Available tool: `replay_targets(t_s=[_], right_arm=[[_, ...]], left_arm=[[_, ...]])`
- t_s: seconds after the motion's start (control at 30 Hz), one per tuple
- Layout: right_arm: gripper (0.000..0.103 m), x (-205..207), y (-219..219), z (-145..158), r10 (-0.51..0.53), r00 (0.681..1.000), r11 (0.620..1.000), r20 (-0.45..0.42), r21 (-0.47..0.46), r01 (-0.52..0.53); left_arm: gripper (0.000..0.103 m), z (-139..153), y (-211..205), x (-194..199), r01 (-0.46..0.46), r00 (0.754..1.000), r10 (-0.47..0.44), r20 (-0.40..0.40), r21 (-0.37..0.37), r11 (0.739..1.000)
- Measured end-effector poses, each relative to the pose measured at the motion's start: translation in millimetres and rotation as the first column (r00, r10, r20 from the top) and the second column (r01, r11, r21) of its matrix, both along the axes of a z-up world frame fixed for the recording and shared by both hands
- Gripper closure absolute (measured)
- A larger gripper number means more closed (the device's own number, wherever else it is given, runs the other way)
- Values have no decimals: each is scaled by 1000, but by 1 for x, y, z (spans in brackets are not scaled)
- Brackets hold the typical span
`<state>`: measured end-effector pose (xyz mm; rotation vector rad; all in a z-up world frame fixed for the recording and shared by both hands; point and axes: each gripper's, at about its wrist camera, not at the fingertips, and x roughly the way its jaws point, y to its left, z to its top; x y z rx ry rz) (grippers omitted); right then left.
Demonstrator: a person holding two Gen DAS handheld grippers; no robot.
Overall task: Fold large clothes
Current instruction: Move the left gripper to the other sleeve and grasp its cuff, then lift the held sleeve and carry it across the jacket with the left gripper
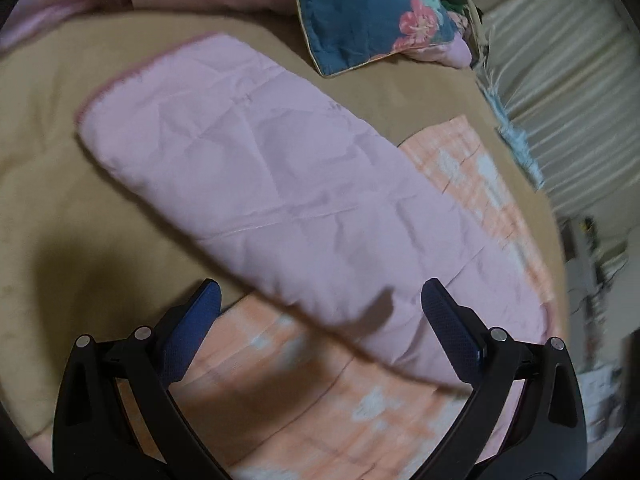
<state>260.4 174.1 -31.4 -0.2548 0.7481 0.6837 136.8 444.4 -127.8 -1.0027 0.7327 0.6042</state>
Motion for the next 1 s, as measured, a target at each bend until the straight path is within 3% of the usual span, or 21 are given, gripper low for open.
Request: replay_targets(t_s=[0.23,0.3,0.37,0.43,0.47,0.73,1.0], right_arm=[[4,12,-42,0,-84,996,996,-5,30,84],[4,14,-59,2,-111,994,993,-7,43,111],[4,14,-72,3,-130,991,990,-7,55,130],[4,14,-87,5,-156,988,986,-2,66,156],[4,15,-94,5,-169,986,983,-5,72,169],[4,13,-135,13,-231,973,967,-10,105,231],[4,-1,-173,34,-273,962,957,16,112,269]], left_arm=[[10,-8,21,11,-73,997,73,34,-14,997],[27,-7,25,14,-91,996,91,20,30,995],[65,-4,25,15,-98,995,99,-3,77,992],[84,1,24,18,-87,996,86,15,92,992],[88,9,22,19,-83,996,81,26,116,990],[92,86,-3,14,-55,987,10,157,285,957],[94,157,-54,12,24,953,-140,270,391,920]])
